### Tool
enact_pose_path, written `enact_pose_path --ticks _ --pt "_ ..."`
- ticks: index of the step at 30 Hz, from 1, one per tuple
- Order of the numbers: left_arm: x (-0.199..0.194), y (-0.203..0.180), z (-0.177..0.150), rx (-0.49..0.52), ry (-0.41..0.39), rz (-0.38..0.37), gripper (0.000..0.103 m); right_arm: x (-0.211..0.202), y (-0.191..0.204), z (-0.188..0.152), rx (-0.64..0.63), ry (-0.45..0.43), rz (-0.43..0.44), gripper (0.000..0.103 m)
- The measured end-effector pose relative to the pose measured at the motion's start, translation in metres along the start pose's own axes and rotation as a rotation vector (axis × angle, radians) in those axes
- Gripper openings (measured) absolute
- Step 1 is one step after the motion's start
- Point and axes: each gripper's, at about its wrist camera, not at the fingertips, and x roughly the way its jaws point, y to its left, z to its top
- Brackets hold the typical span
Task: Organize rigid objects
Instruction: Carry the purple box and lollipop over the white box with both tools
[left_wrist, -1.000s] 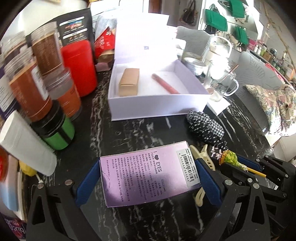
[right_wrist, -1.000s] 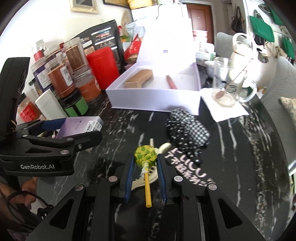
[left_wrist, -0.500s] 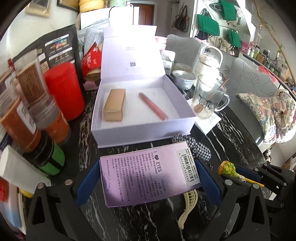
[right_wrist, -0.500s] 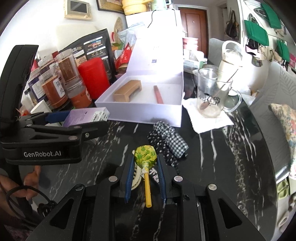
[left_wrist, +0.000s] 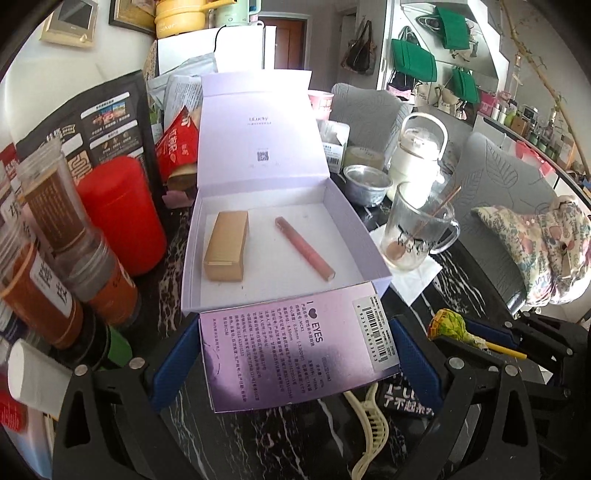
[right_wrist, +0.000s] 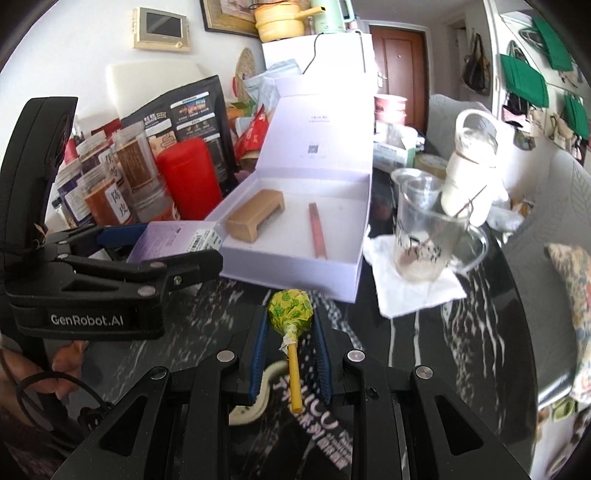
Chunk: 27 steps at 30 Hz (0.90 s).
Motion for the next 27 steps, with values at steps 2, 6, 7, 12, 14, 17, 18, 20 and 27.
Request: enact_pose_path --ticks 2,6,7,12,14,17,18,20,27 --pt "0.002 0.001 0.006 0.002 -0.01 0.004 0.1 0.002 -0.002 0.007 -0.006 -0.006 0.003 0.024" --pt "0.003 0.004 0.021 0.005 -0.037 0.009 0.1 0.006 -0.005 0.02 -0.012 -0.016 0.011 0.024" --pt "0.004 0.005 0.024 0.004 -0.043 0.01 0.1 0.007 -0.006 0.024 -0.015 -0.021 0.009 0.024" --pt "0.006 0.009 0.044 0.009 -0.079 0.024 0.1 0.014 -0.011 0.042 -0.033 -0.05 0.012 0.024" --pt "0.008 0.011 0.052 0.013 -0.092 0.028 0.1 0.017 -0.013 0.048 -0.037 -0.057 0.01 0.024" --pt "0.011 0.015 0.063 0.013 -0.103 0.033 0.1 0.023 -0.017 0.06 -0.036 -0.064 0.016 0.024" --pt "0.013 0.016 0.065 0.013 -0.106 0.033 0.1 0.025 -0.018 0.062 -0.036 -0.066 0.017 0.024" --pt "0.016 0.018 0.072 0.012 -0.11 0.023 0.1 0.028 -0.02 0.069 -0.039 -0.073 0.014 0.024" --pt "0.027 0.024 0.091 0.008 -0.118 -0.004 0.1 0.038 -0.025 0.092 -0.058 -0.089 0.01 0.024"
